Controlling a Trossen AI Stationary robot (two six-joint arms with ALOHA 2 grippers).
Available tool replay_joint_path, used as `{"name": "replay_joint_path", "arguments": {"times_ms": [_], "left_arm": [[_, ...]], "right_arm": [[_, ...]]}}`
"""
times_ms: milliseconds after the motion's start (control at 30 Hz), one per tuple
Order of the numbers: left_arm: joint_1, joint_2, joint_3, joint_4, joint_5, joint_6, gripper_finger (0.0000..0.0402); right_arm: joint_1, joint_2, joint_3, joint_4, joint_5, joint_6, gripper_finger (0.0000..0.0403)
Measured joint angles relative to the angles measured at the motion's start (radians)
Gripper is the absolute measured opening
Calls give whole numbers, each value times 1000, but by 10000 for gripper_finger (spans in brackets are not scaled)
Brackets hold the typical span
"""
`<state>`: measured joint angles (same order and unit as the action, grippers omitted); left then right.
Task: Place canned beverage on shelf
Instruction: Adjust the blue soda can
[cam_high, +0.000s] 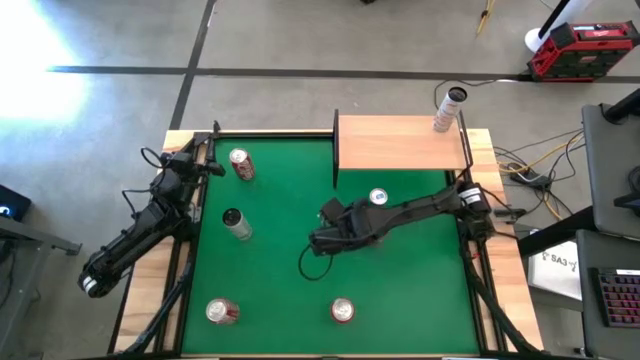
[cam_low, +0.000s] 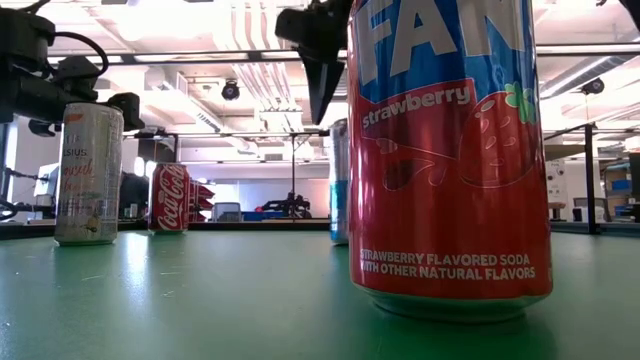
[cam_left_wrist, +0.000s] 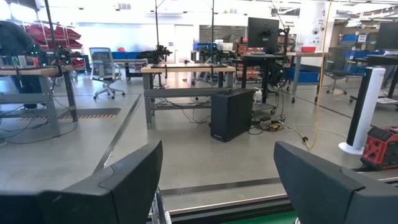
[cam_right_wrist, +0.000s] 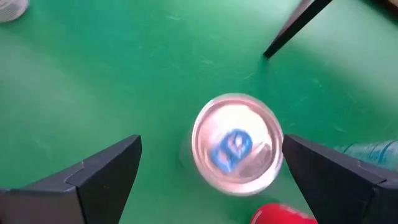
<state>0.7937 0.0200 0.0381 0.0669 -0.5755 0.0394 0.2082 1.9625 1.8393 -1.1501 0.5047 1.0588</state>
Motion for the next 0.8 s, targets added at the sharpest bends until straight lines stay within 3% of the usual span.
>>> {"name": "replay_joint_path", "arguments": {"times_ms": [333, 567, 800], "left_arm": [[0, 0, 0, -1, 0, 0, 293], [0, 0, 0, -1, 0, 0, 293], [0, 0, 0, -1, 0, 0, 293]], "right_arm": [[2, -8, 9, -23, -34, 21, 382], [9, -5, 66, -156, -59, 150, 382], [10, -4, 97, -163, -48, 238, 382]]}}
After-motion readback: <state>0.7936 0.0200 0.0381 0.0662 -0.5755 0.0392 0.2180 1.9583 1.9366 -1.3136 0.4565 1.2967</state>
